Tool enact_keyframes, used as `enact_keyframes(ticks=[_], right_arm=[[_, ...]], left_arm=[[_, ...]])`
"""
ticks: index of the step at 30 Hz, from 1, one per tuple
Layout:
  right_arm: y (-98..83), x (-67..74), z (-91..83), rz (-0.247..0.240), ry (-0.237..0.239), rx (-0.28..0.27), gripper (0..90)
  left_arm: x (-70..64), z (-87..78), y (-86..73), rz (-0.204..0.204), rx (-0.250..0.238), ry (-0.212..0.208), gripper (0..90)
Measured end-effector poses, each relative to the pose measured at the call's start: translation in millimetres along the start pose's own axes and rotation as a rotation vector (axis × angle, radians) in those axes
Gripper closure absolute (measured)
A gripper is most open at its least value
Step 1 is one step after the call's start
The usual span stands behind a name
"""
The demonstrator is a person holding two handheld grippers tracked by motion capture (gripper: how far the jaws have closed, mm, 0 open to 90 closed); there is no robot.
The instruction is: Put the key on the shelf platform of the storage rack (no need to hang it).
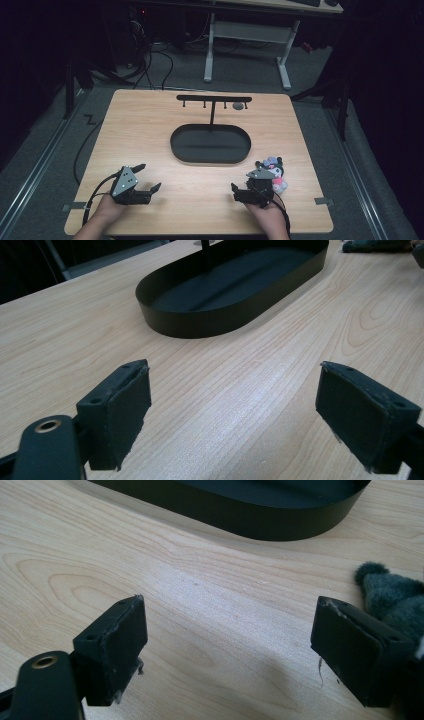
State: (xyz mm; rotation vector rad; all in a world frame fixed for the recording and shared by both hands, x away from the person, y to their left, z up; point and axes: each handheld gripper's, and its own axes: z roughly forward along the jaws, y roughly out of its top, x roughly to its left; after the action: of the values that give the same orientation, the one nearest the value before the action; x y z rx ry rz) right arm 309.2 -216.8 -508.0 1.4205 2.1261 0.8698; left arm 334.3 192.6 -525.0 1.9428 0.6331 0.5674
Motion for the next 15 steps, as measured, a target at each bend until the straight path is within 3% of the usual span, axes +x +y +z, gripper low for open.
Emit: enact_keyframes(ticks=[15], right_arm=[[8.6, 1.9, -5.9, -0.010, 0.013, 0.052, 16.2]], left_arm=[[0.3, -0.6, -0.2, -0.003, -0.007, 0.003, 15.4]])
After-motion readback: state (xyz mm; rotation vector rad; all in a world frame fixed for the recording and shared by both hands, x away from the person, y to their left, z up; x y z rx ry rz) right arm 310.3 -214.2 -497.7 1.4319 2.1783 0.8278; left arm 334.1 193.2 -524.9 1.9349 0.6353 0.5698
